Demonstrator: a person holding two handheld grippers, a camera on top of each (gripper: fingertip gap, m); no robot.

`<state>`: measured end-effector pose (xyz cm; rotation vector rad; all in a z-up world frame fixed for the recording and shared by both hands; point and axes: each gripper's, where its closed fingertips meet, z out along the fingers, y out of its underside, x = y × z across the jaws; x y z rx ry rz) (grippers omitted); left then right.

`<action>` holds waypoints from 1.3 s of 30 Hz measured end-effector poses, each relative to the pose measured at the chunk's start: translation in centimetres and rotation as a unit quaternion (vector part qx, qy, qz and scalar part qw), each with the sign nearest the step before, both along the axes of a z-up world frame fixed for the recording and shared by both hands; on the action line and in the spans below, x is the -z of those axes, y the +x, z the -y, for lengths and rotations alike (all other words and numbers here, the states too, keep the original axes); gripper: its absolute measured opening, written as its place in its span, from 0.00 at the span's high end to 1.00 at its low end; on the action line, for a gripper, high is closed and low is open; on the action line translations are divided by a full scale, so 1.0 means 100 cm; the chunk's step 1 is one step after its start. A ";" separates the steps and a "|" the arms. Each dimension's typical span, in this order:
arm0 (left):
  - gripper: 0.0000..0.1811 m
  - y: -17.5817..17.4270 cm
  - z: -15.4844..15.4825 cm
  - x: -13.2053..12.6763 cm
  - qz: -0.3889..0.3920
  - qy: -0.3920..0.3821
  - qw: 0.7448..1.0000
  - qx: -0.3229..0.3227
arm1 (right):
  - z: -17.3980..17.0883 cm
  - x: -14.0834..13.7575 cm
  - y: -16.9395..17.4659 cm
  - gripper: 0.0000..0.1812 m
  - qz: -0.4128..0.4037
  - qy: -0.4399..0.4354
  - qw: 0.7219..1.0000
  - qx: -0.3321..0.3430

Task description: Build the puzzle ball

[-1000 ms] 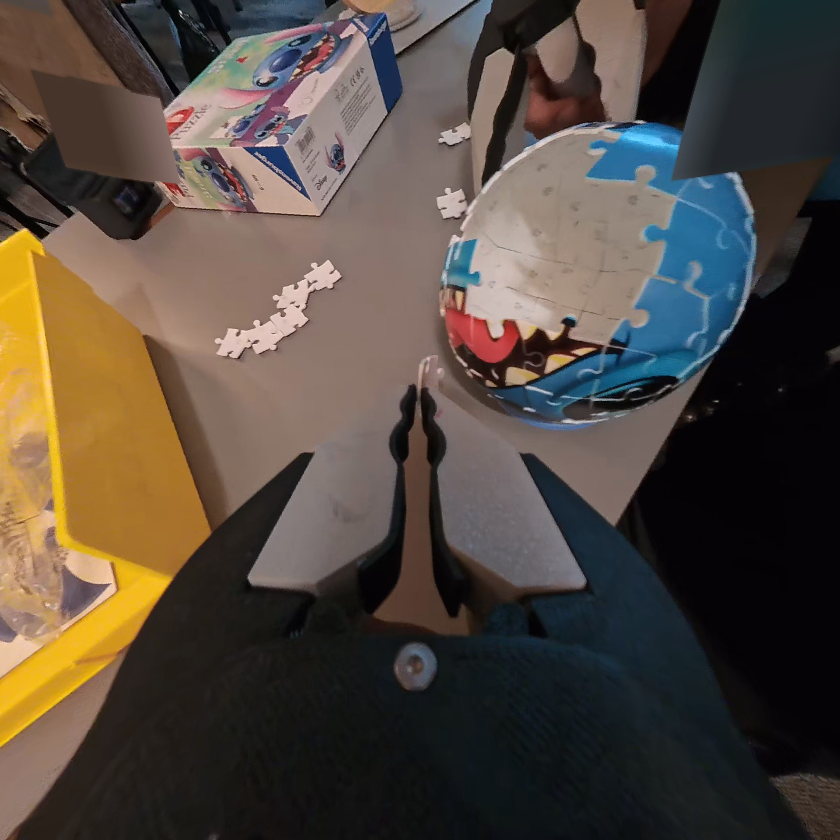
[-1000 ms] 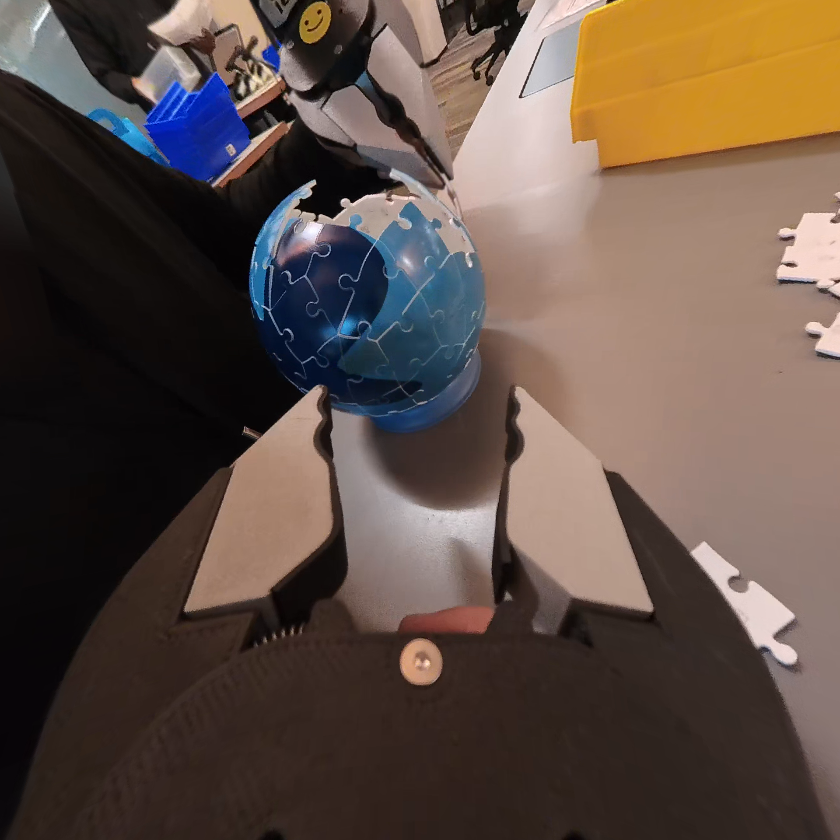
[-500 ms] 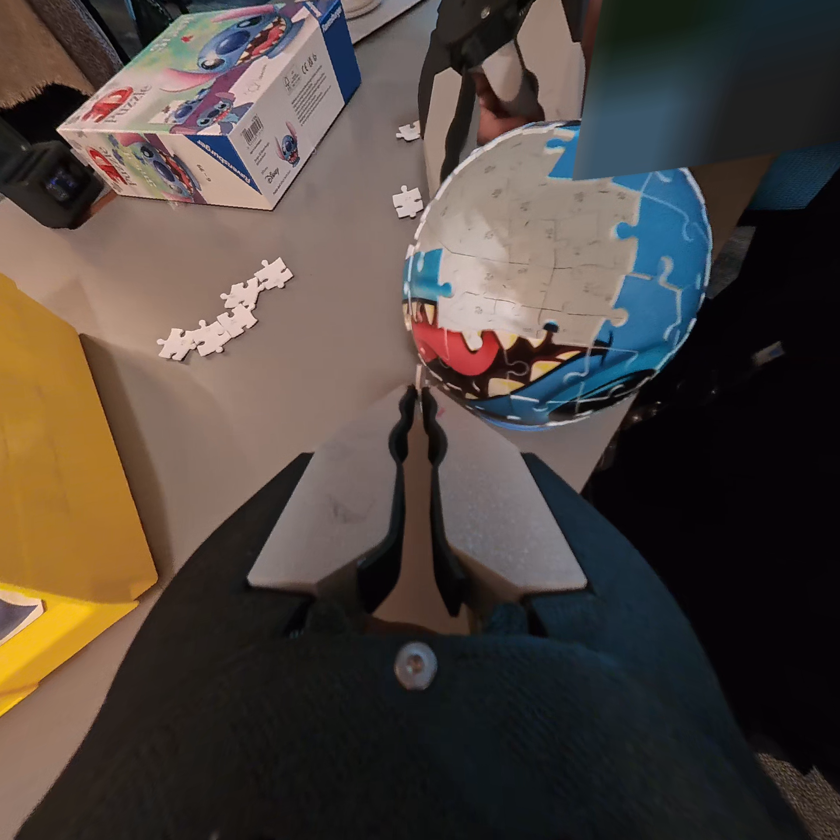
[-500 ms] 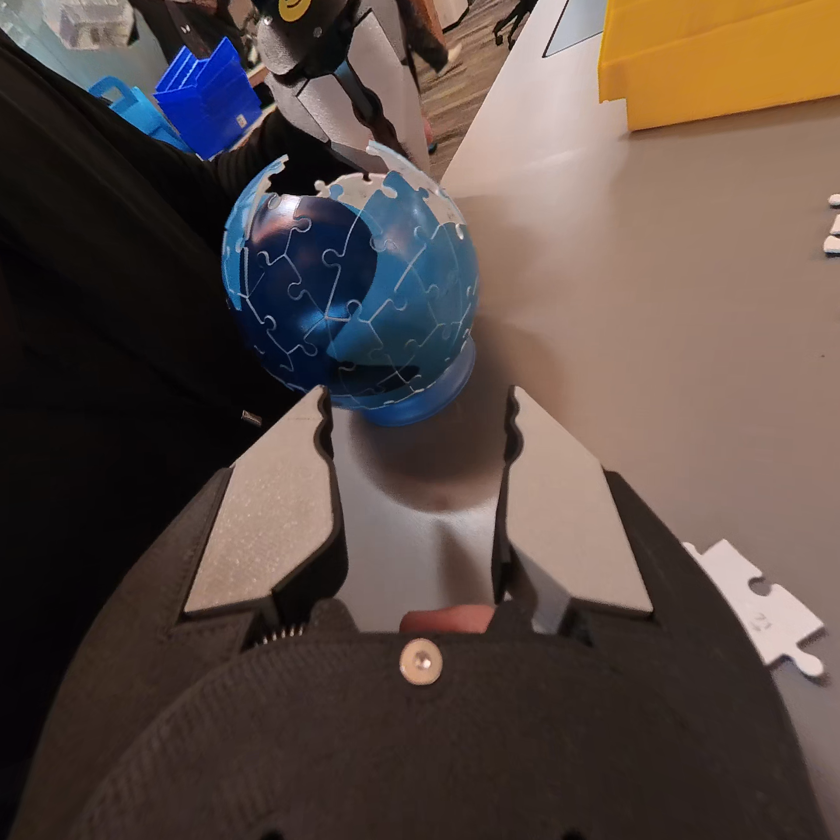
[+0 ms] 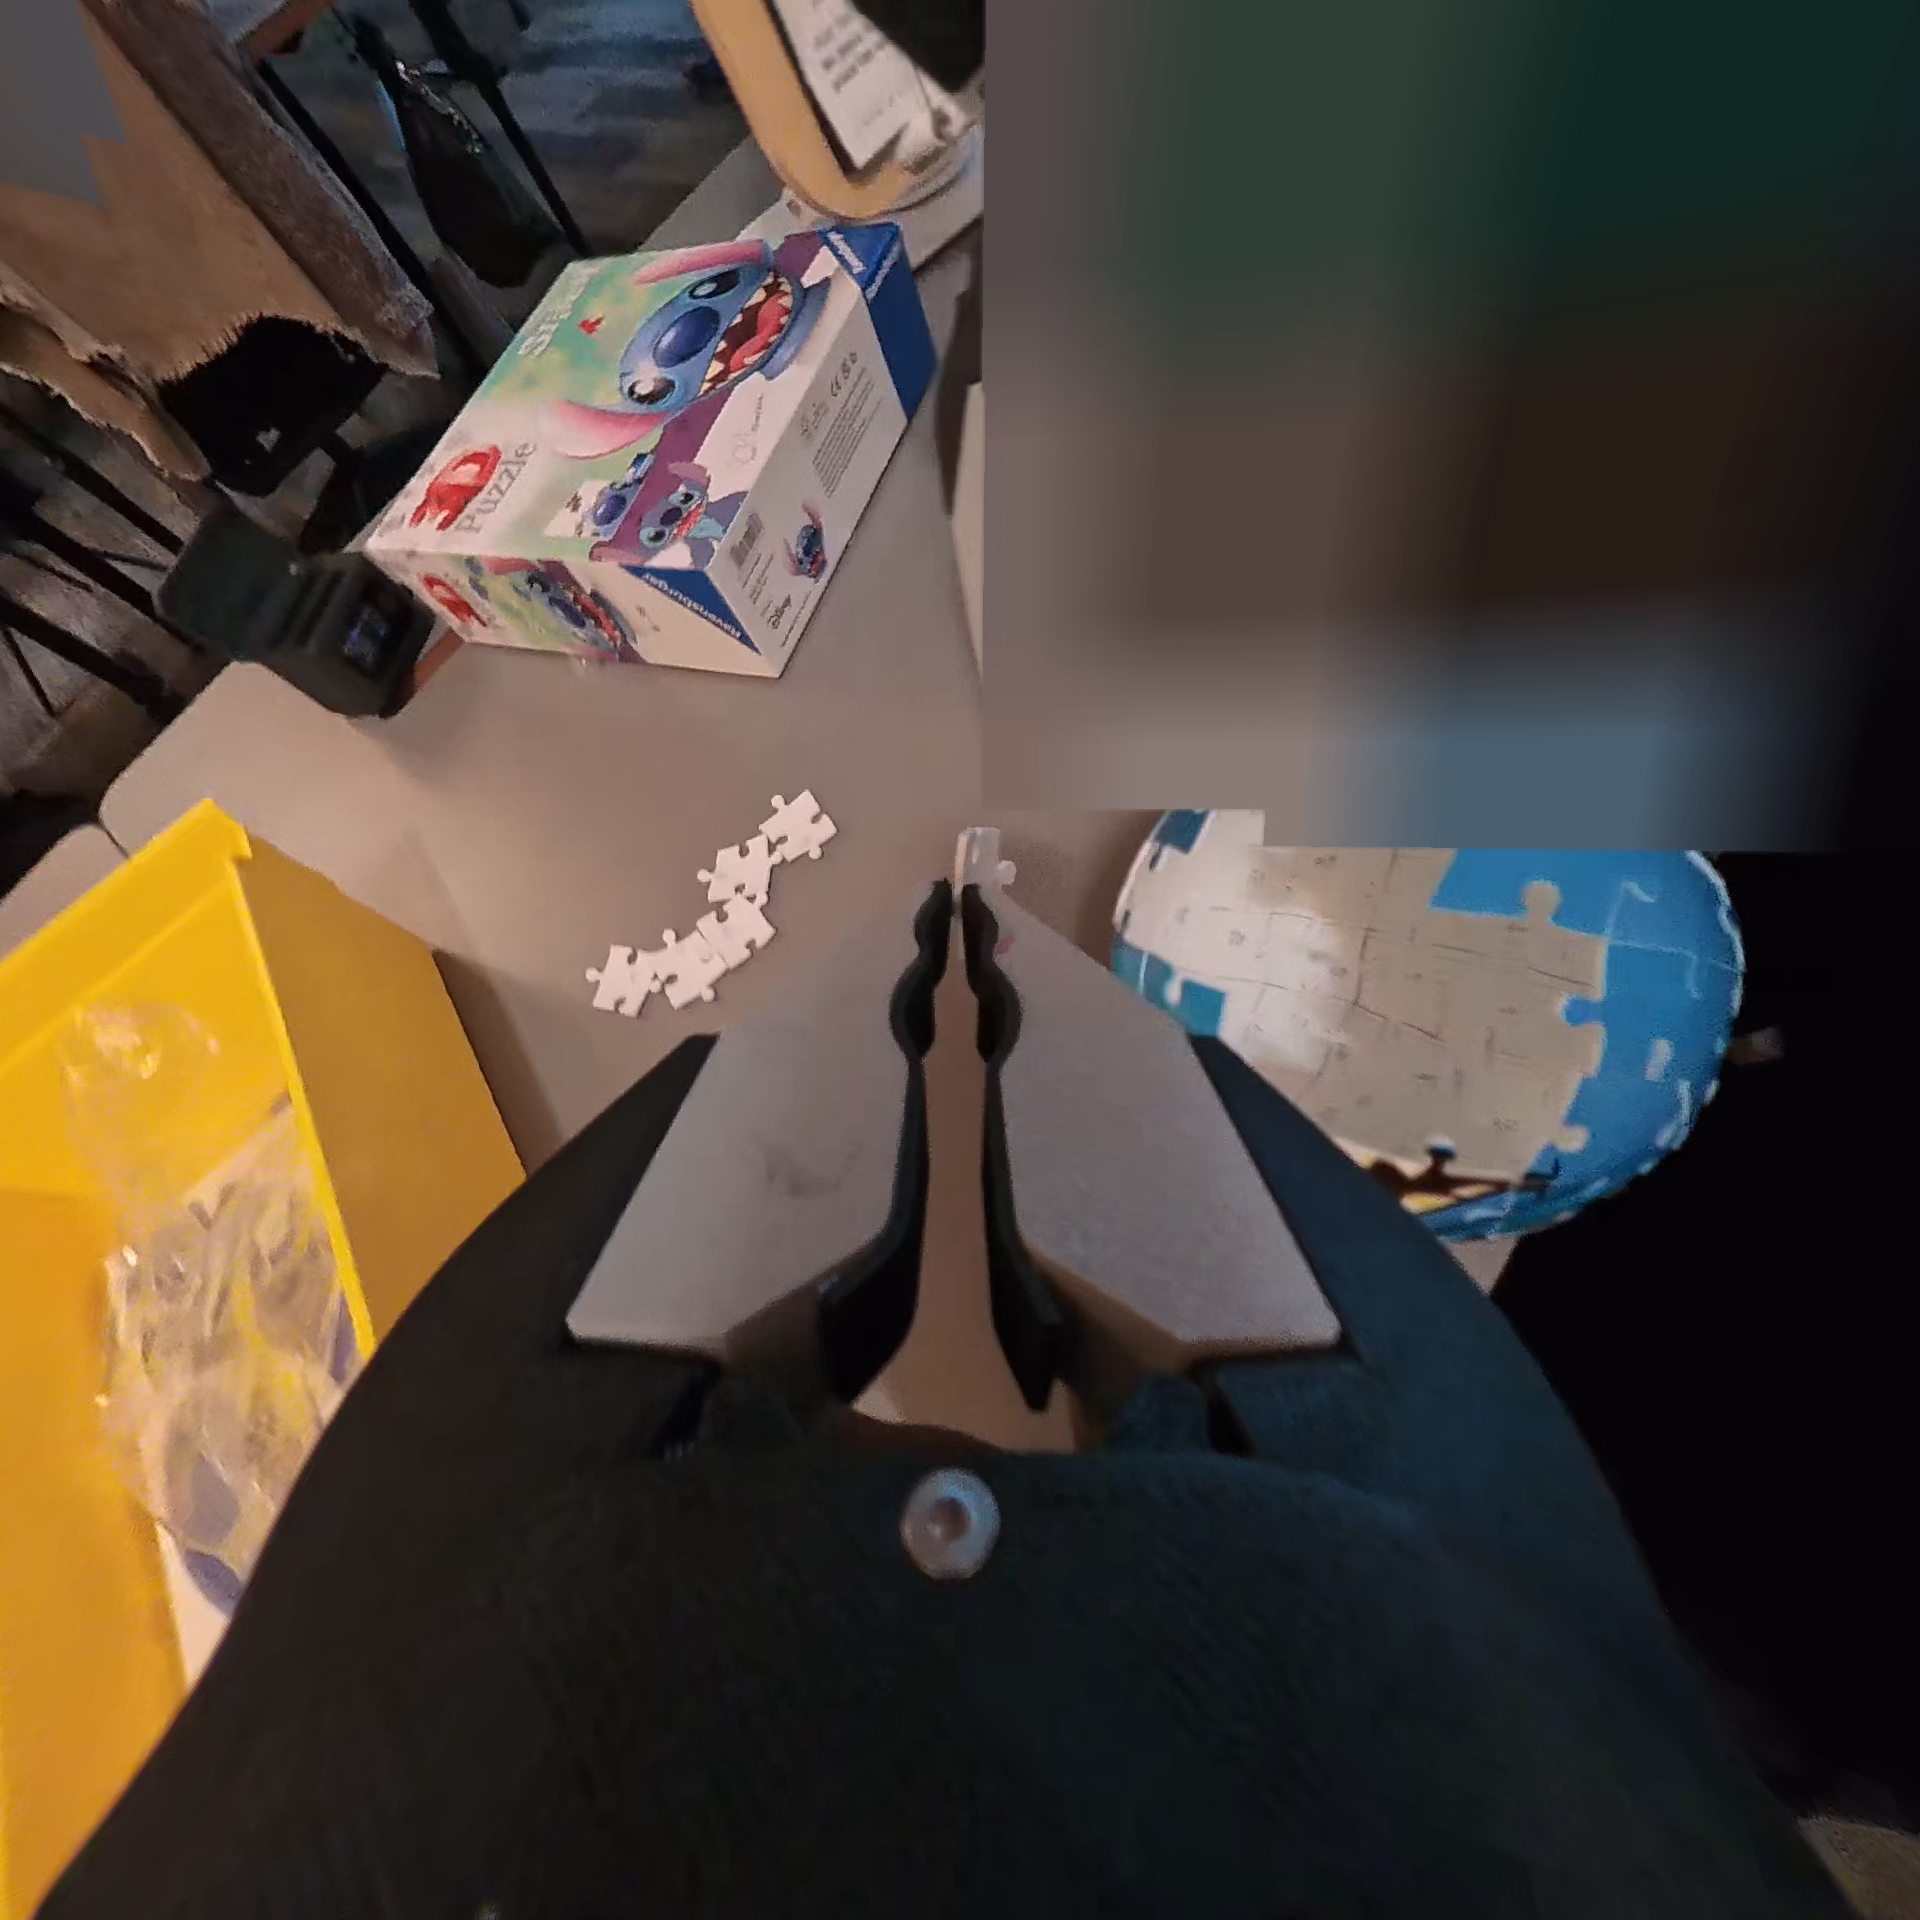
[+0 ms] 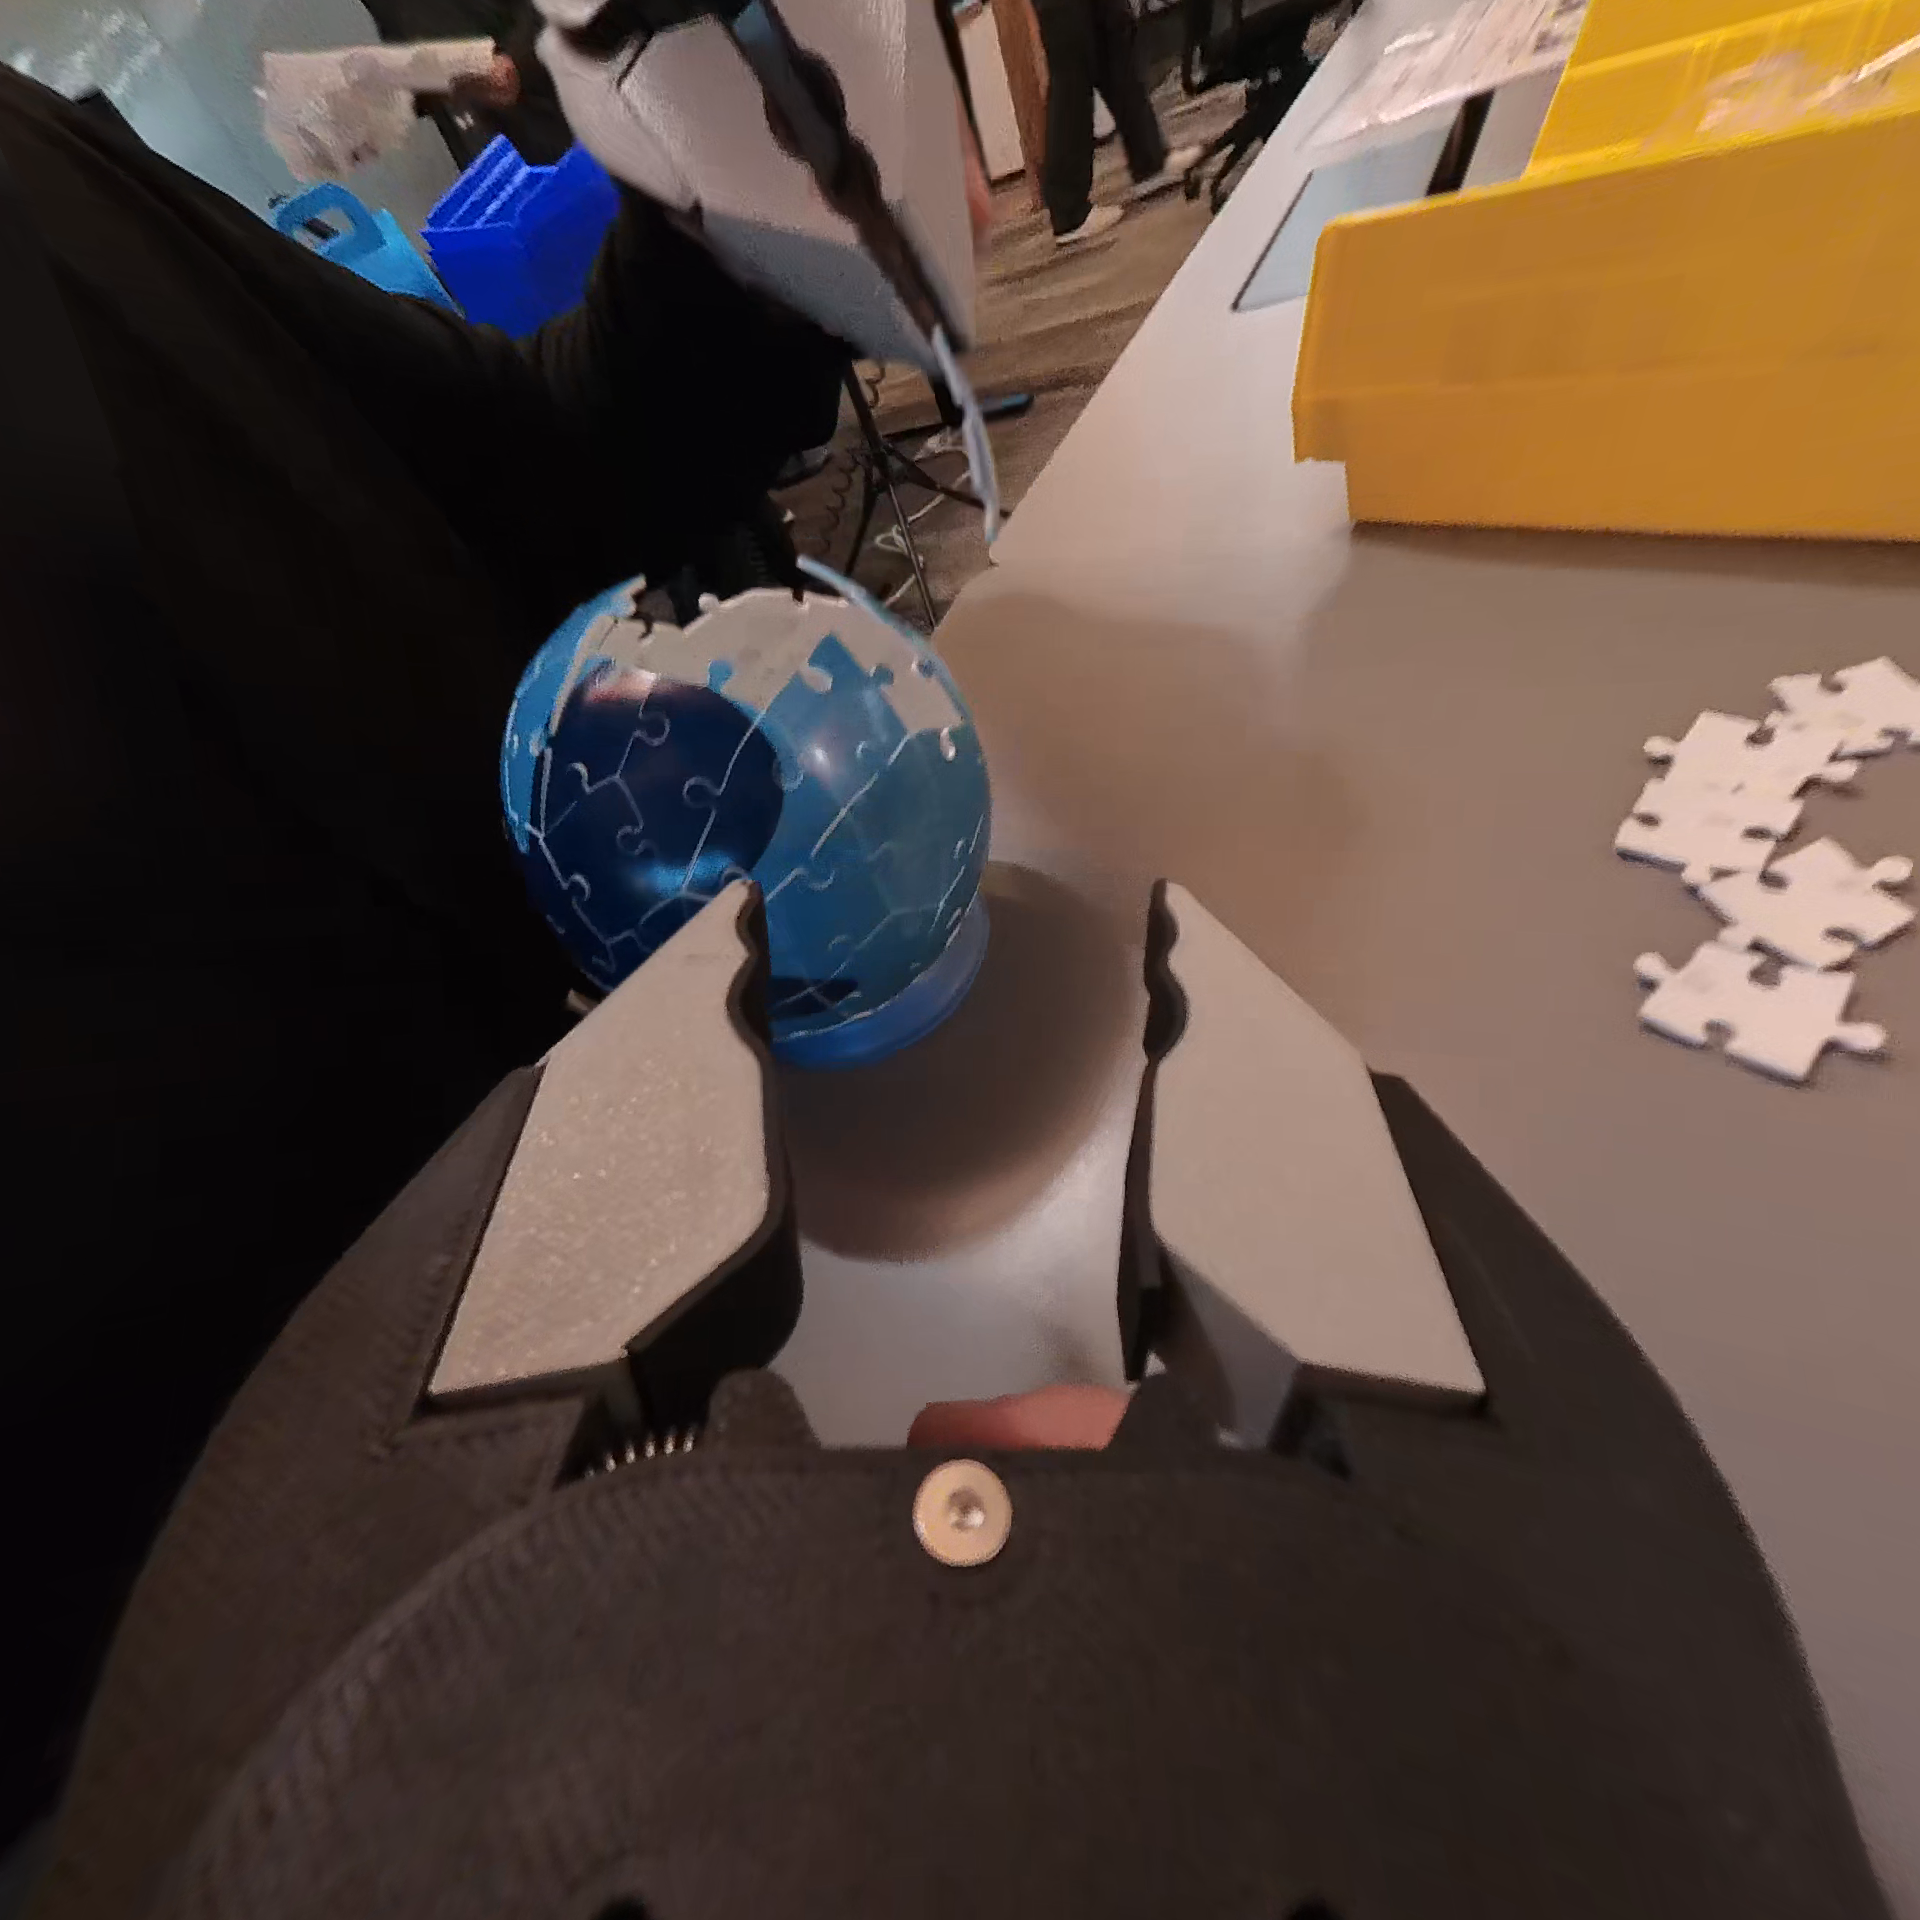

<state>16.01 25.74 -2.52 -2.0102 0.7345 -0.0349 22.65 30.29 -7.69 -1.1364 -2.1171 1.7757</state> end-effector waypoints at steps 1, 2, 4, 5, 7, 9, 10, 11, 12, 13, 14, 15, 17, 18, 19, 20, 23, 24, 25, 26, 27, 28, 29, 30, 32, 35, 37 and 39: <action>1.00 0.006 -0.003 0.002 -0.016 0.000 1.000 0.011 | -0.002 -0.004 -0.003 0.62 -0.003 -0.005 1.000 -0.005; 1.00 0.011 -0.005 0.005 -0.035 0.002 0.999 0.023 | -0.002 -0.008 -0.006 0.62 -0.007 -0.010 1.000 -0.012; 1.00 0.016 -0.007 0.014 -0.079 0.006 0.996 0.041 | -0.002 -0.015 -0.010 0.62 -0.013 -0.020 0.999 -0.032; 1.00 0.019 -0.008 0.018 -0.092 0.011 0.994 0.053 | 0.000 -0.019 -0.011 0.63 -0.014 -0.028 0.998 -0.048; 1.00 0.024 -0.007 0.025 -0.092 0.005 0.993 0.070 | 0.003 -0.027 -0.009 0.68 -0.016 -0.054 0.994 -0.089; 1.00 0.027 -0.008 0.028 -0.079 -0.002 0.994 0.075 | 0.003 -0.033 -0.014 0.73 -0.012 -0.086 0.990 -0.112; 1.00 0.028 -0.009 0.028 -0.074 -0.005 0.994 0.076 | 0.002 -0.034 -0.018 0.74 -0.007 -0.099 0.988 -0.118; 1.00 0.030 -0.009 0.029 -0.072 -0.008 0.994 0.078 | 0.001 -0.034 -0.023 0.74 0.000 -0.109 0.986 -0.123; 1.00 0.030 -0.008 0.030 -0.074 -0.012 0.994 0.077 | 0.001 -0.033 -0.027 0.75 0.005 -0.114 0.985 -0.128; 1.00 0.029 -0.008 0.032 -0.081 -0.014 0.994 0.076 | 0.001 -0.031 -0.031 0.75 0.010 -0.116 0.984 -0.133; 1.00 0.027 -0.008 0.035 -0.091 -0.016 0.993 0.074 | 0.001 -0.029 -0.034 0.75 0.014 -0.116 0.984 -0.138; 1.00 0.027 -0.007 0.038 -0.098 -0.020 0.992 0.074 | 0.003 -0.027 -0.036 0.75 0.018 -0.116 0.982 -0.145; 1.00 0.031 -0.003 0.039 -0.105 -0.021 0.991 0.085 | 0.006 -0.023 -0.039 0.76 0.028 -0.118 0.980 -0.159; 1.00 0.033 -0.001 0.039 -0.108 -0.019 0.990 0.091 | 0.008 -0.022 -0.039 0.76 0.031 -0.117 0.979 -0.164; 1.00 0.035 -0.001 0.037 -0.109 -0.014 0.989 0.094 | 0.010 -0.021 -0.040 0.76 0.034 -0.117 0.978 -0.169; 1.00 0.037 0.000 0.036 -0.110 -0.009 0.989 0.098 | 0.013 -0.020 -0.039 0.76 0.035 -0.116 0.977 -0.173; 1.00 0.038 0.002 0.037 -0.125 0.004 0.986 0.106 | 0.020 -0.020 -0.037 0.76 0.036 -0.110 0.976 -0.184; 1.00 0.038 0.004 0.038 -0.131 0.008 0.985 0.109 | 0.022 -0.020 -0.036 0.77 0.036 -0.106 0.976 -0.189; 1.00 0.038 0.005 0.039 -0.136 0.010 0.984 0.111 | 0.024 -0.019 -0.034 0.77 0.036 -0.101 0.975 -0.195; 1.00 0.037 0.006 0.040 -0.136 0.013 0.984 0.115 | 0.026 -0.018 -0.031 0.79 0.035 -0.096 0.974 -0.202; 1.00 0.037 0.006 0.040 -0.131 0.014 0.985 0.115 | 0.027 -0.017 -0.028 0.81 0.032 -0.090 0.973 -0.210; 1.00 0.037 0.007 0.040 -0.126 0.011 0.985 0.117 | 0.029 -0.016 -0.026 0.85 0.031 -0.081 0.972 -0.217; 1.00 0.036 0.007 0.039 -0.124 0.013 0.985 0.117 | 0.030 -0.015 -0.023 0.86 0.029 -0.074 0.972 -0.223; 1.00 0.035 0.006 0.039 -0.124 0.014 0.985 0.117 | 0.031 -0.015 -0.021 0.86 0.028 -0.070 0.970 -0.231; 1.00 0.035 0.006 0.038 -0.124 0.013 0.985 0.122 | 0.032 -0.015 -0.018 0.85 0.028 -0.069 0.968 -0.241; 1.00 0.034 0.006 0.037 -0.120 0.006 0.985 0.126 | 0.031 -0.014 -0.022 0.85 0.034 -0.072 0.966 -0.246; 1.00 0.033 0.007 0.036 -0.116 0.002 0.986 0.123 | 0.031 -0.011 -0.023 0.88 0.045 -0.078 0.962 -0.258; 1.00 0.031 0.008 0.037 -0.118 -0.002 0.986 0.120 | 0.029 -0.005 -0.029 0.96 0.059 -0.080 0.961 -0.257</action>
